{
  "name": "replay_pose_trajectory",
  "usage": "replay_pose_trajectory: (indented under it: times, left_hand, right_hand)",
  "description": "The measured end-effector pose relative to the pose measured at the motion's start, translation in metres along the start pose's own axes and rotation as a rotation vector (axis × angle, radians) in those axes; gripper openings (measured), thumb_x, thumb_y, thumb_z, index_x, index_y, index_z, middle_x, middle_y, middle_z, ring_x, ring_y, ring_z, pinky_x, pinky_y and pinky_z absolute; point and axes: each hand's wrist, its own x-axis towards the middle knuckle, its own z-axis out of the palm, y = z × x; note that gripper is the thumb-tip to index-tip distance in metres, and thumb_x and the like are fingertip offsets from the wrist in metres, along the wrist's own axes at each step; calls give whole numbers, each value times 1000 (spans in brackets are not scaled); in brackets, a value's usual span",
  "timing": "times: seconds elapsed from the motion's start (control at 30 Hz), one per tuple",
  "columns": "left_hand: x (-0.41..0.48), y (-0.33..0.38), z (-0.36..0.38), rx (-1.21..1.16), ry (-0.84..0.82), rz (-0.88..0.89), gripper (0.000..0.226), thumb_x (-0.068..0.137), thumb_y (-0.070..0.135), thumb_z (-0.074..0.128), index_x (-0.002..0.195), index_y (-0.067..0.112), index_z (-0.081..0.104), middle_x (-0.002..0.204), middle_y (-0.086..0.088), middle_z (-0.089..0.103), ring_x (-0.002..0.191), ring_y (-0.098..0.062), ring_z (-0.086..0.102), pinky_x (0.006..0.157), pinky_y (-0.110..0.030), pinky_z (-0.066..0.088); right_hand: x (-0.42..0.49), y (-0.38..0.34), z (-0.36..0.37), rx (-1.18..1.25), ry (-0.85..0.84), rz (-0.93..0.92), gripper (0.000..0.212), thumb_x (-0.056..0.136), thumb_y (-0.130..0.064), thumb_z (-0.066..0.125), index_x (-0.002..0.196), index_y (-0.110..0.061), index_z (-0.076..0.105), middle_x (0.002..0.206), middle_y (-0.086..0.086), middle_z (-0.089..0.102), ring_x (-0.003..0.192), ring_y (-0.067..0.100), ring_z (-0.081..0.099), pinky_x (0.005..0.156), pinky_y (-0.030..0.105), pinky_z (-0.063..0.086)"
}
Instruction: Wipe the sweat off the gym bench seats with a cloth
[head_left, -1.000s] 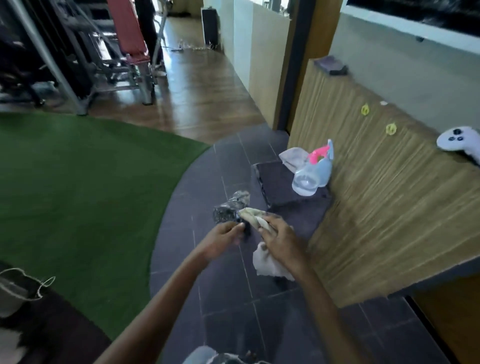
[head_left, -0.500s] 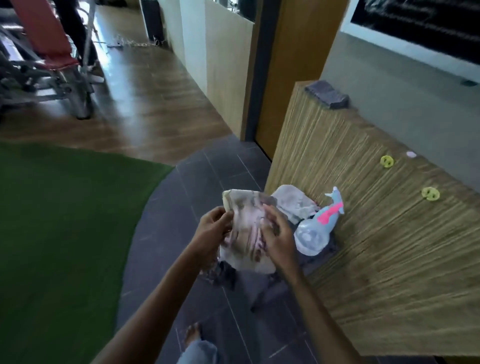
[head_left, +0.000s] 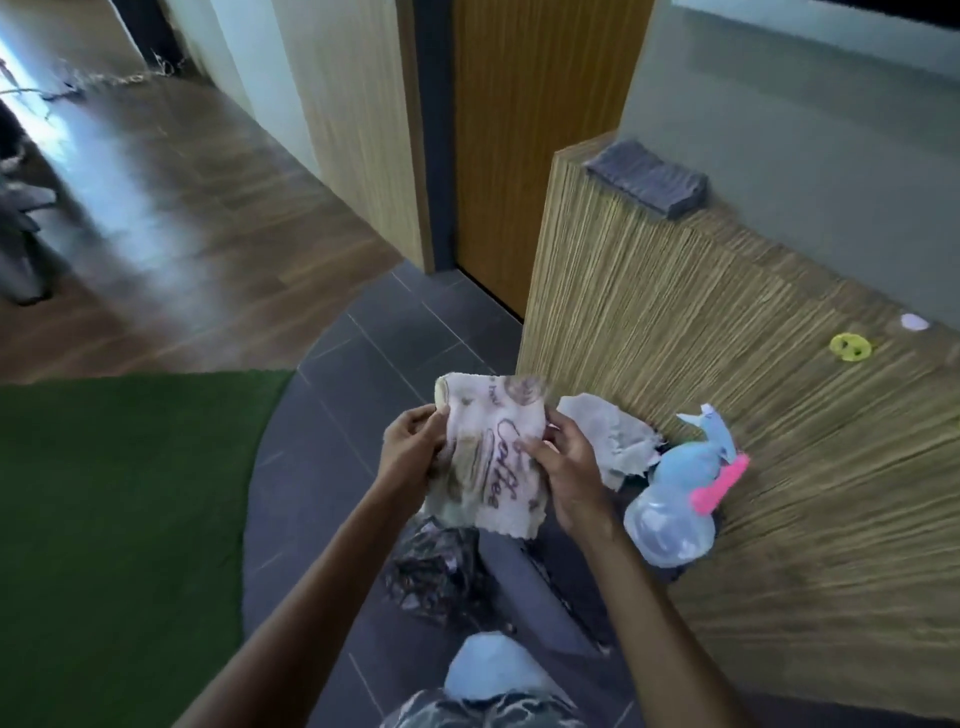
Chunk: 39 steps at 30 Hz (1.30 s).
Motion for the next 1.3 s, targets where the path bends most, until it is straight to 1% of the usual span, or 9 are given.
replay_pose_trajectory:
  times: [0.17, 0.27, 0.4, 0.63, 0.8, 0.93, 1.07, 1.2, 1.3]
  left_hand:
    - [40, -25, 7, 208, -270, -51, 26, 90, 19, 65, 114, 20, 58, 108, -8, 67, 82, -18, 66, 66, -34, 56]
    - [56, -44, 16, 419, -488, -65, 44, 83, 9, 69, 122, 20, 53, 110, -6, 63, 86, -18, 62, 59, -21, 50]
    - [90, -82, 30, 829, -675, 45, 49, 80, 17, 69, 127, 18, 55, 108, 4, 63, 98, -15, 62, 82, -30, 52]
    - [123, -128, 75, 921, -771, 73, 42, 92, 11, 60, 132, 9, 47, 114, -4, 55, 111, -21, 55, 71, -13, 37]
    - [147, -152, 82, 1091, -1010, 228, 65, 93, 14, 54, 150, 17, 24, 152, -11, 30, 139, -22, 32, 110, -40, 36]
    - [151, -167, 58, 1624, -1141, 604, 58, 99, 37, 22, 154, 24, 7, 162, -5, -2, 147, -32, 10, 110, -54, 27]
    - [156, -164, 52, 1855, -1094, 385, 59, 100, 51, 13, 152, 33, -7, 161, 1, -11, 148, -25, -6, 116, -56, 8]
    - [139, -139, 65, 1808, -1064, 497, 61, 100, 44, 31, 152, 18, 14, 162, -4, -6, 149, -25, -2, 117, -54, 12]
    - [108, -97, 90, 1470, -961, 676, 50, 94, 41, 42, 137, 17, 49, 156, -6, 29, 141, -27, 31, 110, -51, 31]
  right_hand:
    - [19, 41, -5, 19, 213, 65, 45, 77, -19, 74, 120, -23, 63, 107, -1, 73, 101, 18, 69, 88, 37, 56]
    - [12, 71, -13, 44, 348, 119, 36, 84, -3, 69, 110, -27, 64, 106, -5, 72, 96, 9, 68, 78, 23, 54]
    - [4, 114, -23, 58, 557, 229, 40, 84, 1, 68, 119, -19, 61, 109, -5, 69, 98, 8, 65, 80, 23, 52]
    - [20, 150, -39, 110, 841, 285, 51, 91, -2, 63, 139, -13, 50, 125, -2, 60, 106, 8, 58, 87, 27, 48]
    - [29, 174, -43, -314, 714, 243, 62, 98, -29, 53, 153, -15, 28, 157, 4, 31, 144, 18, 29, 114, 43, 31]
    - [19, 200, -36, -1005, 468, 352, 61, 98, -50, 25, 154, -28, 23, 164, 0, 15, 151, 25, 11, 116, 53, 22]
    - [9, 199, -35, -1053, 399, 489, 59, 104, -46, 31, 157, -27, 12, 165, -1, 2, 152, 27, -1, 119, 50, 7]
    - [-2, 156, -25, -789, 539, 430, 54, 102, -39, 42, 151, -17, 33, 159, 7, 29, 146, 28, 28, 114, 49, 27]
    - [-18, 96, -20, -601, 741, 178, 49, 94, -40, 44, 138, -18, 53, 136, 3, 60, 123, 19, 57, 100, 41, 47]
